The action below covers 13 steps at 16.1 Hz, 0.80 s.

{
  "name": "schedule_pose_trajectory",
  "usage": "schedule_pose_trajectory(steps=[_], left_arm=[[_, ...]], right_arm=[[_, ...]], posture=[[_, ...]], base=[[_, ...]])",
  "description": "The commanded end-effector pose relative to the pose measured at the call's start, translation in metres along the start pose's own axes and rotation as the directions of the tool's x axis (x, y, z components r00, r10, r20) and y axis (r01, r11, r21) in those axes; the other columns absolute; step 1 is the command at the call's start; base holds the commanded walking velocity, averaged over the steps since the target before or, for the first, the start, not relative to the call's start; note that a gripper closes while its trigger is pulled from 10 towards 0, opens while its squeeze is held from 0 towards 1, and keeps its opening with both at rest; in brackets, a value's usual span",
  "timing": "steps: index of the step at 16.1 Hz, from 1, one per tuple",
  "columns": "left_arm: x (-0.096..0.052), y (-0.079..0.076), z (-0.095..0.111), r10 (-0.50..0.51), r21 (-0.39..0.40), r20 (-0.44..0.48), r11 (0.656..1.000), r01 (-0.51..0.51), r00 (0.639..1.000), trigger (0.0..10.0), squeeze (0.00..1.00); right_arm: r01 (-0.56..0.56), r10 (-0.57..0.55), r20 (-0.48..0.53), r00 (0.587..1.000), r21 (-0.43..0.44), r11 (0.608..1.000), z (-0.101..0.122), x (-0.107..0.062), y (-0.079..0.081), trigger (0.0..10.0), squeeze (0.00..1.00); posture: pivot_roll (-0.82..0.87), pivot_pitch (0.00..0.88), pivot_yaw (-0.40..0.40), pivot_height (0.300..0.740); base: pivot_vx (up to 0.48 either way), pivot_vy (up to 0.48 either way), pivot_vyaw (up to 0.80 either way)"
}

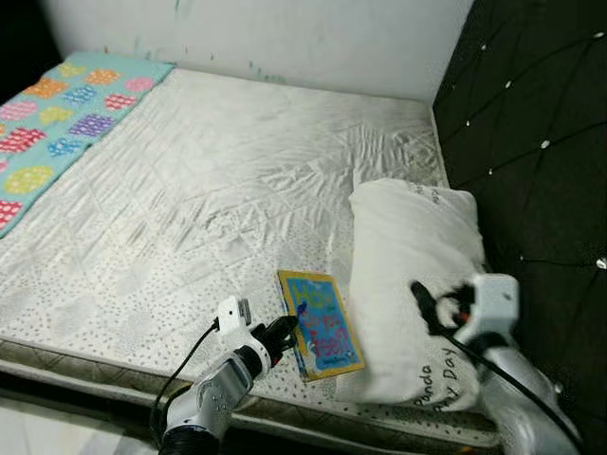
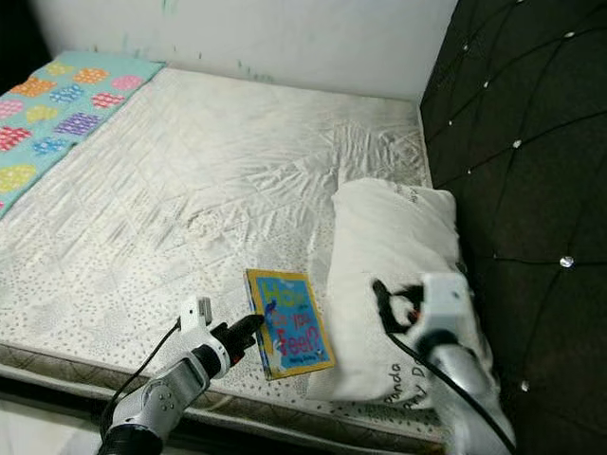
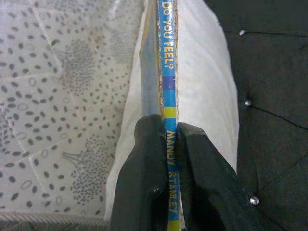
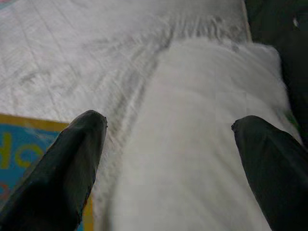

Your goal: Clean up the room

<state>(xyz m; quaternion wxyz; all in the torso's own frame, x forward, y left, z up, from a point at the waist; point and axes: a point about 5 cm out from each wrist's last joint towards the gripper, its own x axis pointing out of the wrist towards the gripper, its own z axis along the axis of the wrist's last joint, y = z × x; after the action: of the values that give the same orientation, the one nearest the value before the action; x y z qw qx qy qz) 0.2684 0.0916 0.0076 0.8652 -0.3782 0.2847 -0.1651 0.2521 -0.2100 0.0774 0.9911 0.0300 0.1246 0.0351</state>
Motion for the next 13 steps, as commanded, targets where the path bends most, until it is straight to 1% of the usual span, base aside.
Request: schedule_pose_trajectory(steps=[1,3,4,6,7,8,9,10,11,12,13], left_arm=[[-0.001,0.000,-0.003,0.010,0.012,-0.017,1.000,-0.010,1.000,10.0,0.00],[-0.008,-0.003,0.000,0.010,0.023,-0.008,1.000,-0.010,1.000,10.0,0.00],[-0.016,-0.004,-0.001,0.024,0.053,-0.035,0.998,-0.022,0.999,10.0,0.00],[-0.023,-0.006,0.000,0.026,0.050,-0.032,0.998,-0.025,0.999,10.0,0.00],[-0.027,-0.002,-0.001,0.061,0.076,-0.056,0.995,-0.057,0.997,10.0,0.00],[-0.028,-0.002,0.003,0.056,0.076,-0.036,0.996,-0.053,0.998,10.0,0.00],[-0.029,-0.001,0.005,0.054,0.057,-0.039,0.997,-0.052,0.998,10.0,0.00],[-0.030,0.003,0.007,0.070,0.064,-0.068,0.996,-0.066,0.995,10.0,0.00],[-0.028,0.006,0.007,0.074,0.071,-0.091,0.995,-0.068,0.993,10.0,0.00],[-0.028,0.007,0.006,0.082,0.080,-0.102,0.994,-0.074,0.991,10.0,0.00],[-0.024,0.010,0.004,0.091,0.096,-0.127,0.992,-0.079,0.988,10.0,0.00]], right_arm=[[0.005,-0.005,-0.015,1.000,0.011,1.000,0.001,-0.005,-0.003,10.0,0.00],[-0.005,0.005,-0.040,0.999,0.015,1.000,-0.001,-0.007,0.000,10.0,0.00],[-0.009,0.010,-0.052,0.999,0.020,1.000,-0.002,-0.006,0.000,10.0,0.00],[-0.001,0.003,-0.066,0.998,0.040,0.999,-0.003,-0.005,-0.002,10.0,0.00],[-0.001,0.004,-0.068,0.998,0.042,0.999,-0.002,-0.002,-0.003,10.0,0.00],[-0.007,0.009,-0.066,0.998,0.039,0.999,-0.001,0.002,-0.003,10.0,0.00],[-0.017,0.020,-0.063,0.998,0.057,0.998,0.002,0.003,-0.001,10.0,0.00],[-0.035,0.036,-0.053,0.998,0.017,0.999,0.007,0.002,0.000,10.0,0.00],[-0.020,0.019,-0.062,0.998,-0.020,1.000,0.004,-0.005,-0.006,10.0,0.00],[-0.007,0.006,-0.070,0.997,-0.022,1.000,0.003,-0.008,-0.009,10.0,0.00],[0.019,-0.020,-0.092,0.996,-0.014,1.000,-0.002,-0.012,-0.016,10.0,0.00]], posture=[[-0.25,0.131,-0.075,0.740],[-0.24,0.145,-0.076,0.740],[-0.23,0.146,-0.076,0.740],[-0.21,0.141,-0.077,0.740],[-0.21,0.134,-0.081,0.740],[-0.20,0.125,-0.085,0.740],[-0.21,0.119,-0.089,0.740],[-0.24,0.118,-0.096,0.740],[-0.25,0.126,-0.095,0.740],[-0.25,0.137,-0.097,0.740],[-0.26,0.141,-0.105,0.740]], base=[[0.000,0.000,0.00],[0.000,0.000,0.00],[0.000,0.000,0.00],[0.000,0.000,0.00],[0.000,0.000,0.00],[0.000,0.000,0.00],[0.000,0.000,0.00],[0.000,0.000,0.00],[0.000,0.000,0.00],[0.000,0.000,0.00],[0.000,0.000,0.00]])
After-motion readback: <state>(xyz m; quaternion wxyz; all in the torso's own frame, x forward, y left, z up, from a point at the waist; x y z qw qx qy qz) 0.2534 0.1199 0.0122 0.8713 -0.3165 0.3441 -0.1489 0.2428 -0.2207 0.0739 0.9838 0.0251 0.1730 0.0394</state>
